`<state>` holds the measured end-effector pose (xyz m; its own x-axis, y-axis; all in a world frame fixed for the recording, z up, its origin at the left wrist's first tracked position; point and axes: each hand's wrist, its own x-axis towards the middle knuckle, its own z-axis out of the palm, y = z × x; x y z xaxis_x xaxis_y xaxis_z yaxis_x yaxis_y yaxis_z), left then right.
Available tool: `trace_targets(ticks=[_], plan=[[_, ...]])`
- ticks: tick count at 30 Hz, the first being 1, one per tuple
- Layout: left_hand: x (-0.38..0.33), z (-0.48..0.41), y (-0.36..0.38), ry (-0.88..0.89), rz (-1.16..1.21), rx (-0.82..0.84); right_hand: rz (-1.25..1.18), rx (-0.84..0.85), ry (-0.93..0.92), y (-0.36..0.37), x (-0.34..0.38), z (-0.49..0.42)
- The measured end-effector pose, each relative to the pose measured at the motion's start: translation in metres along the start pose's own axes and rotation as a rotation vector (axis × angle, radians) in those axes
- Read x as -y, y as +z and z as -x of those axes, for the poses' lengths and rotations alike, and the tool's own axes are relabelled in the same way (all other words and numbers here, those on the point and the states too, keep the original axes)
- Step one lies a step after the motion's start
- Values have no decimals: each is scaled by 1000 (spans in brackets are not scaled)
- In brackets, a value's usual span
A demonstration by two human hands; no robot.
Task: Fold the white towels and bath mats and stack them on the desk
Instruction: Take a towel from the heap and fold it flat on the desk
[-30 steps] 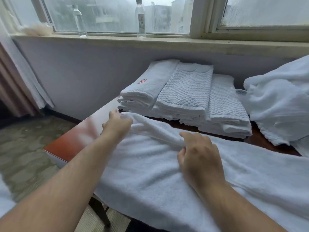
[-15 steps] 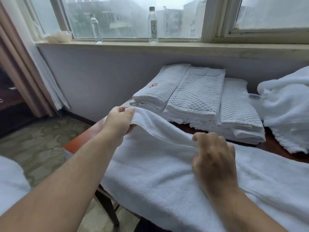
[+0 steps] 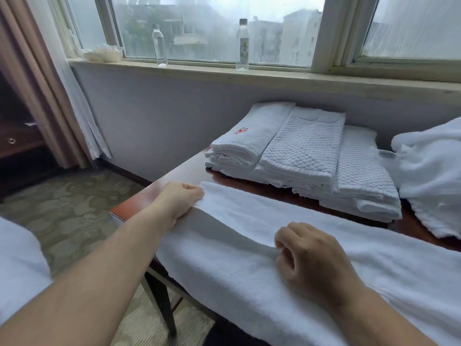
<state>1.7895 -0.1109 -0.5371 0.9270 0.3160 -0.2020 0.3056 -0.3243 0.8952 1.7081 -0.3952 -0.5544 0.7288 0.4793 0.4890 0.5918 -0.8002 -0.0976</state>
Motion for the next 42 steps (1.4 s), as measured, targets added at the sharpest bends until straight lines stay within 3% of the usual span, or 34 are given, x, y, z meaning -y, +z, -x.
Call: trace_targets(ticks=[2, 6, 8, 10, 12, 15, 19, 30, 38, 42], plan=[[0, 3, -1, 51, -109, -49, -31, 58, 20, -4, 1, 1], [-4, 16, 5, 208, -649, -232, -47, 275, 133, -14, 6, -5], [-11, 34, 21, 408, -658, -294, -65, 337, 231, -24, 6, -11], [-18, 54, 47, 656, -598, -200, -65, 295, 357, -39, -2, -13], [-20, 73, 73, 791, -610, -61, 29, 194, 490, -54, -19, -3], [-14, 87, 105, 728, -745, 156, 209, 210, 710, -65, -53, 30], [1, 85, 125, 670, -974, 272, 92, 425, 933, -64, -89, 78], [-11, 51, 136, 697, -1008, 292, 164, 396, 874, -43, -118, 81], [-23, 66, 153, 606, -1017, 302, 43, 349, 805, -70, -117, 89], [-30, 120, 194, 814, -910, 348, 225, 335, 899, -94, -120, 135]])
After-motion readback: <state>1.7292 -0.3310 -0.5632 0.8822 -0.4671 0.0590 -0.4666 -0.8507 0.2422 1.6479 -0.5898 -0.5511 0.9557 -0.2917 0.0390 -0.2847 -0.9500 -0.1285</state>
